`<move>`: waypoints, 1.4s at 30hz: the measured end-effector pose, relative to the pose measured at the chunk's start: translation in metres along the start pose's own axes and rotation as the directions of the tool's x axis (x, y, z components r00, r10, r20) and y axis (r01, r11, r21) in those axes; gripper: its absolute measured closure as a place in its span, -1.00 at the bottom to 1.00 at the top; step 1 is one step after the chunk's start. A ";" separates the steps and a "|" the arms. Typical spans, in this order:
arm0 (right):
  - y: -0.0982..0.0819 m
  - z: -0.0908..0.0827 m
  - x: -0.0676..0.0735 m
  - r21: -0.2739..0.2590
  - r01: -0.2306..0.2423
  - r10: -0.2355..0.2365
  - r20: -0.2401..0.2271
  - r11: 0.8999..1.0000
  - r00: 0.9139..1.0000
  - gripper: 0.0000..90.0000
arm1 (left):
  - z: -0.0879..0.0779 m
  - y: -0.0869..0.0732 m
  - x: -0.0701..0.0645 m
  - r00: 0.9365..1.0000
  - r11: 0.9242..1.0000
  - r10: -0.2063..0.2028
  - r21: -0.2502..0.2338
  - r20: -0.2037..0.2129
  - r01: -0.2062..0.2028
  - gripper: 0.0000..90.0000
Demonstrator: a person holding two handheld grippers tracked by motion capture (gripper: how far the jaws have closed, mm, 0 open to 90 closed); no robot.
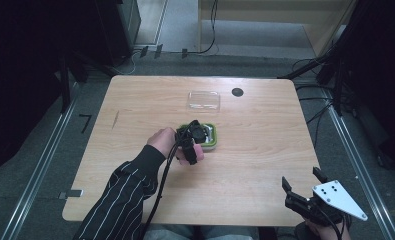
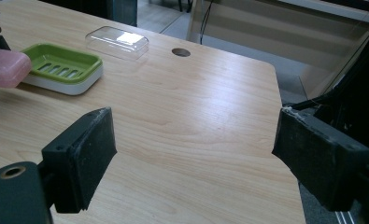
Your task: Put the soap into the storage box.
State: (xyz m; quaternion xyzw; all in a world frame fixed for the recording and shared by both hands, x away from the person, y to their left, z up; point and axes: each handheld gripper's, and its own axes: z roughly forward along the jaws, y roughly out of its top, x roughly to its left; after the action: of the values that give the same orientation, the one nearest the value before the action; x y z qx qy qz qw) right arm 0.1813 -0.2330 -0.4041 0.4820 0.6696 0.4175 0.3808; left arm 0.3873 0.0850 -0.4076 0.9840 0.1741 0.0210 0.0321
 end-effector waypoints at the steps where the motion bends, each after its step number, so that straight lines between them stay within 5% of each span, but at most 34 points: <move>1: 0.000 0.000 0.000 0.000 0.001 -0.001 0.000 1.000 1.000 -0.70 | 0.000 0.000 0.000 1.000 1.000 0.000 0.000 0.000 0.000 -0.14; 42: -0.001 0.000 -0.002 0.009 -0.003 0.003 -0.005 1.000 1.000 -0.70 | -0.021 0.005 0.024 0.999 0.999 0.024 -0.043 -0.038 -0.026 -0.14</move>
State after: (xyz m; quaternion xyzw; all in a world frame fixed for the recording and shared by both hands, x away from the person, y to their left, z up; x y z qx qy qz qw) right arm 0.1809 -0.2348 -0.4048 0.4836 0.6719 0.4161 0.3761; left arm 0.4099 0.0898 -0.3861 0.9846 0.1618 0.0436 0.0501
